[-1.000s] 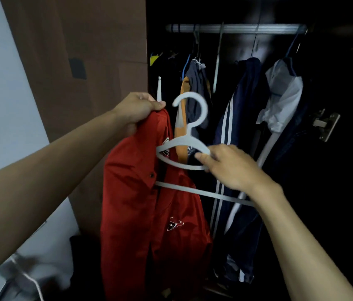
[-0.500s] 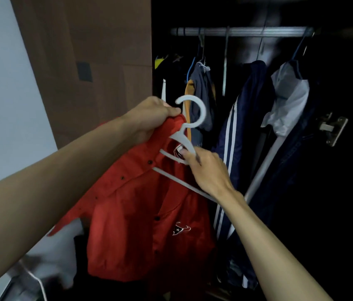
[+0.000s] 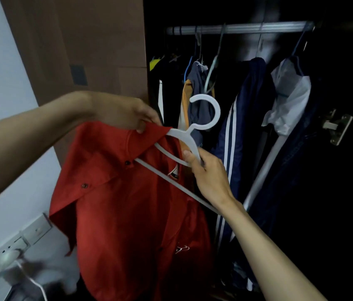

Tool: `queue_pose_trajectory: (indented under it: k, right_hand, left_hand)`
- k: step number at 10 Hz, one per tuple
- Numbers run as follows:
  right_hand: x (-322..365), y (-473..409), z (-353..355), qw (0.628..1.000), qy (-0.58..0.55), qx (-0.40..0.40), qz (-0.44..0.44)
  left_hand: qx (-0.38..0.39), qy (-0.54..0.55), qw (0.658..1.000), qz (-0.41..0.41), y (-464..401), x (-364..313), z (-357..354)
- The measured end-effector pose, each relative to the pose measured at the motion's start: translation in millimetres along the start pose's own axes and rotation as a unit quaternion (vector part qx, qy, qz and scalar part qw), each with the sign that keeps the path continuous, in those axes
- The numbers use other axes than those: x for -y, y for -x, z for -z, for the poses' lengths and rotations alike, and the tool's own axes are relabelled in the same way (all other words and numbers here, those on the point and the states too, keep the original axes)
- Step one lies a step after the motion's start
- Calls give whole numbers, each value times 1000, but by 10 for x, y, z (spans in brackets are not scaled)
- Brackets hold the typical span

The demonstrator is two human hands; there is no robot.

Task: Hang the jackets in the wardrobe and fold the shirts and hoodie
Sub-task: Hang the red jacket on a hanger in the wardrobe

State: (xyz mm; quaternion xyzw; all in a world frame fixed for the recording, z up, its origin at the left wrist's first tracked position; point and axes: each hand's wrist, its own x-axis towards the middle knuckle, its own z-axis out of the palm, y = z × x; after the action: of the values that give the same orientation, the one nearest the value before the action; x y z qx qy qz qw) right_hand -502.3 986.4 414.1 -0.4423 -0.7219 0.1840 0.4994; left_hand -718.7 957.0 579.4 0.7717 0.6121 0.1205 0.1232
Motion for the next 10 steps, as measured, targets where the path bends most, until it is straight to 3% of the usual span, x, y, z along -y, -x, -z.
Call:
queue_pose_trajectory:
  k: [1,3,4,5,6,7,8,9,10]
  right_hand:
    - [-47,-3,31,999,-30,20,-6]
    - [-93,-30,17,982,-172,67,-43]
    - [-79,-90,165,998,-40,-1,-40]
    - [36,114,342,969,64,-234,53]
    - [181,523,176,978,11,-196,69]
    - [66,702,-248,984,80,110,-117]
    - [-200,590,-617,941,32,248,-229]
    - [-319,423,-827,927,-73,241,-278]
    - [-432,340,-884,938,-80,211,-263]
  left_hand:
    - [58,-165,983,-65,-441,683,192]
    - [0,-178,976,-128,-338,366,90]
    - [-4,-149,976,-162,-314,322,118]
    - [-55,-123,976,-168,-332,407,237]
    - [-86,-101,980,-150,-326,494,371]
    - [-91,-68,983,-148,-355,421,462]
    - [-98,-24,981,-162,-396,292,509]
    - [-107,-2,981,-163,-396,233,547]
    - [-119,19,979,-164,-363,292,583]
